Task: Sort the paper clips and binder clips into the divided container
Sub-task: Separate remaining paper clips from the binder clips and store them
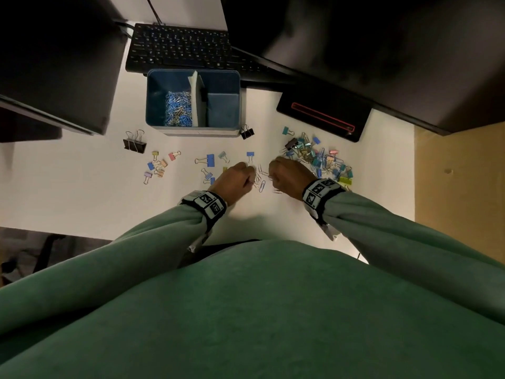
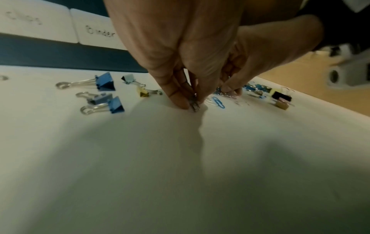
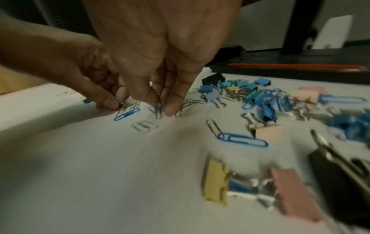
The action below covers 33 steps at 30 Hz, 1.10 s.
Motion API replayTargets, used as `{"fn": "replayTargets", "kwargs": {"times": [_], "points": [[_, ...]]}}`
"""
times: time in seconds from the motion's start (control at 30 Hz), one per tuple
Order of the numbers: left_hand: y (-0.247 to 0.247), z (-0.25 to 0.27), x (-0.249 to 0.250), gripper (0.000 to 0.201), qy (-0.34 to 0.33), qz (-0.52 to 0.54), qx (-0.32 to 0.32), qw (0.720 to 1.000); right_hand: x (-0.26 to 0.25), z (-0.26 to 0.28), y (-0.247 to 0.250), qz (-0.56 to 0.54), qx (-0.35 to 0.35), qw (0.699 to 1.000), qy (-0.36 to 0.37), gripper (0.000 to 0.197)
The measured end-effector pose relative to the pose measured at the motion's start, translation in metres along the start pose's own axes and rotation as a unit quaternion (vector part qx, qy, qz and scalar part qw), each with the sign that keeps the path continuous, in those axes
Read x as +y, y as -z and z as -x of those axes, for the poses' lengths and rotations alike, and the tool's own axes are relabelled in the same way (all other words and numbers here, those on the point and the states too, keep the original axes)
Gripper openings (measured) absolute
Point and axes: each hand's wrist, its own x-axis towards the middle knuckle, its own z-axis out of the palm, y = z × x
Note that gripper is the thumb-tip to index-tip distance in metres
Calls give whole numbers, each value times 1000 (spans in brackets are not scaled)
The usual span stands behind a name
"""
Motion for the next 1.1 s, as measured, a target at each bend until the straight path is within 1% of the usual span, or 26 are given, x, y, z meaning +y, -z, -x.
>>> {"fn": "replayTargets", "kwargs": {"times": [0.07, 0.13, 0.23, 0.3, 0.33, 0.43, 0.5, 0.53, 0.57, 0.6, 0.67, 0.73, 0.77, 0.8, 0.83, 0.87, 0.9, 0.97, 1.0, 1.03, 1.07, 1.1], "points": [[3, 4, -3, 9, 28, 73, 3, 997, 3, 3, 3, -81, 20, 996, -37, 4], [12, 11, -6, 13, 50, 147, 15, 988, 5, 7, 6, -173, 42, 982, -68, 7], [35, 22, -11, 11, 76, 211, 38, 974, -8, 5, 15, -269, 58, 959, -75, 9], [57, 28, -15, 13, 87, 254, 75, 960, -29, -5, 26, -315, 78, 944, -61, 5], [70, 31, -18, 13, 93, 283, 101, 949, -44, -13, 33, -333, 92, 937, -51, 5], [115, 35, -34, 20, 105, 327, 206, 916, -90, -51, 53, -364, 127, 923, -8, 7], [143, 31, -51, 18, 137, 303, 278, 901, -118, -83, 63, -358, 145, 922, 13, 8], [154, 27, -60, 13, 157, 276, 303, 899, -130, -98, 67, -350, 152, 924, 15, 7], [162, 23, -68, 10, 176, 242, 314, 901, -140, -111, 70, -335, 156, 929, 8, 6], [167, 18, -74, 9, 193, 200, 311, 909, -148, -121, 72, -317, 154, 936, -5, 7], [170, 9, -82, 12, 216, 122, 278, 928, -158, -134, 75, -276, 136, 951, -21, 12], [165, 6, -83, 26, 213, 88, 268, 935, -155, -129, 78, -248, 129, 960, -17, 17], [161, 7, -80, 30, 204, 80, 283, 934, -149, -121, 80, -241, 137, 961, -4, 22], [154, 10, -77, 29, 189, 72, 311, 928, -138, -110, 81, -238, 148, 960, 13, 27], [146, 14, -76, 23, 177, 62, 340, 921, -123, -97, 80, -239, 160, 957, 23, 28], [136, 20, -75, 16, 172, 49, 355, 918, -105, -81, 77, -238, 172, 956, 21, 26], [125, 27, -78, 13, 174, 35, 349, 920, -85, -65, 72, -228, 182, 956, 8, 23], [104, 36, -90, 20, 194, -24, 292, 936, -41, -32, 56, -183, 177, 966, -42, 18], [95, 37, -97, 26, 211, -79, 244, 943, -22, -17, 47, -149, 162, 973, -65, 18], [87, 37, -105, 31, 230, -141, 192, 944, -6, -2, 37, -113, 145, 980, -80, 20], [80, 36, -110, 36, 246, -188, 142, 940, 6, 11, 27, -77, 125, 985, -87, 23], [74, 35, -112, 41, 258, -214, 103, 937, 13, 23, 20, -42, 104, 990, -83, 27]]}}
